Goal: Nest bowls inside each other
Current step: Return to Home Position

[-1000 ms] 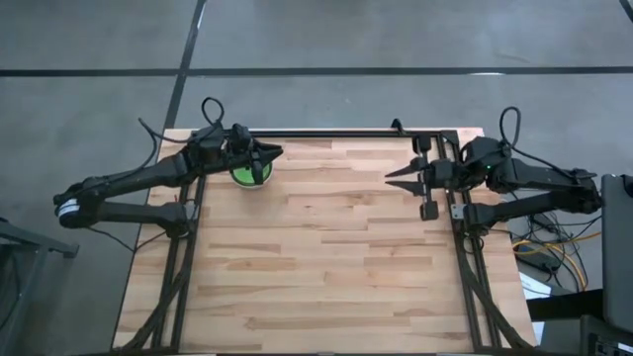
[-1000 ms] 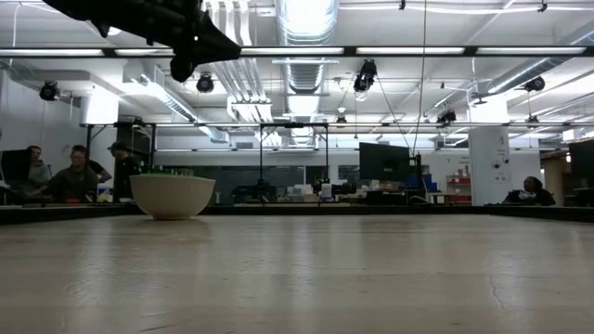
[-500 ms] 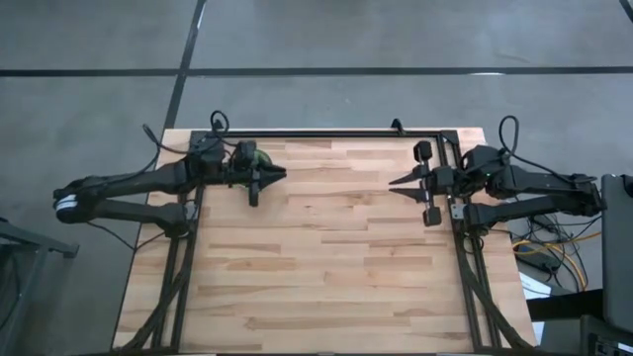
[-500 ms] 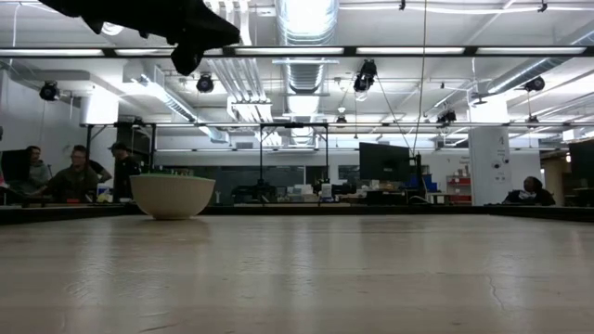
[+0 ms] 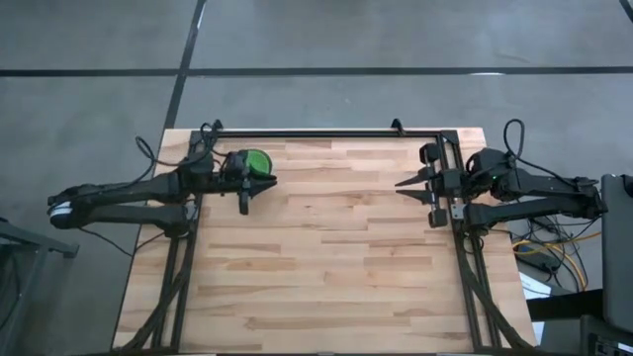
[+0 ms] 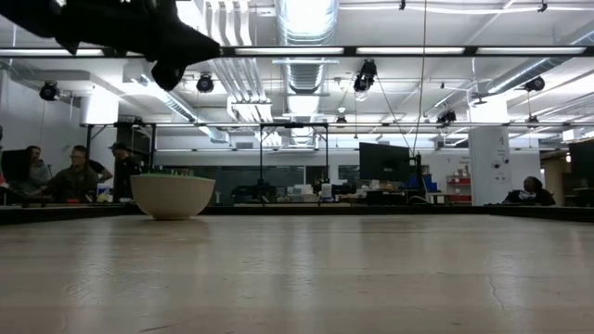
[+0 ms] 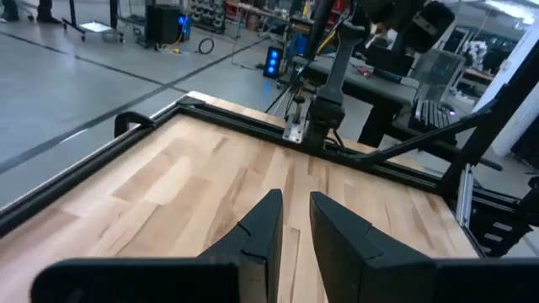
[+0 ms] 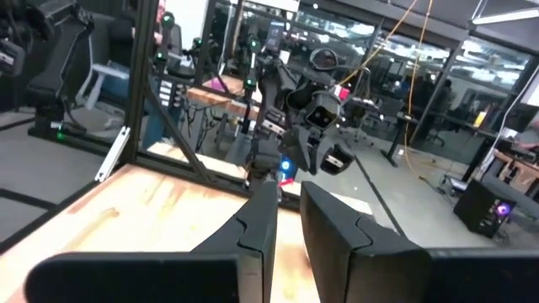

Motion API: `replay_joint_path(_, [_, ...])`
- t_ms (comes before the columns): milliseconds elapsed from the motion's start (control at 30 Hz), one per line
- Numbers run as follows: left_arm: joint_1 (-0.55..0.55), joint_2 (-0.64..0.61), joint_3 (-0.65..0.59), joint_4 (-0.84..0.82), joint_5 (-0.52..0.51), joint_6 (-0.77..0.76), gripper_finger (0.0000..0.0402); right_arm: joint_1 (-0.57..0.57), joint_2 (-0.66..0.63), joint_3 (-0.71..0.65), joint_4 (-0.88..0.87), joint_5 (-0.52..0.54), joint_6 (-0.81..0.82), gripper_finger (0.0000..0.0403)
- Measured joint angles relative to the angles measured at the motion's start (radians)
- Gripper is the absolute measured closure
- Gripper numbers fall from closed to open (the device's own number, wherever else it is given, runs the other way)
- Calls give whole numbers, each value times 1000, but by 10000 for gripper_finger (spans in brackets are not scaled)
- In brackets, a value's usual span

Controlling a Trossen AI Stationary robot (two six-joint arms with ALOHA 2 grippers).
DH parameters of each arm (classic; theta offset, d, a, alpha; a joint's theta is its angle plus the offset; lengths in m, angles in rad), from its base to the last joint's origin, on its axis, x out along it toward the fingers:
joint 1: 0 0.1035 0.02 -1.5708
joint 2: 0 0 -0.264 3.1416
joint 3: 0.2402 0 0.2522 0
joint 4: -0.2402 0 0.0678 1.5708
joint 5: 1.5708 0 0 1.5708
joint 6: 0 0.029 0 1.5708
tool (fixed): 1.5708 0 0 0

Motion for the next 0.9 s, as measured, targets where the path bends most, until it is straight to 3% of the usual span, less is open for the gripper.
replay_joint_path(300, [0, -65, -239, 261, 0, -37, 335, 0, -37, -86, 9, 5, 6, 351])
replay_joint_path(467, [0, -95, -338, 393, 4, -73, 335, 0, -97, -154, 113, 5, 36, 351])
replay_joint_path(900, [0, -116, -397, 428, 34, 23, 335, 0, -147, -305, 193, 12, 108, 351])
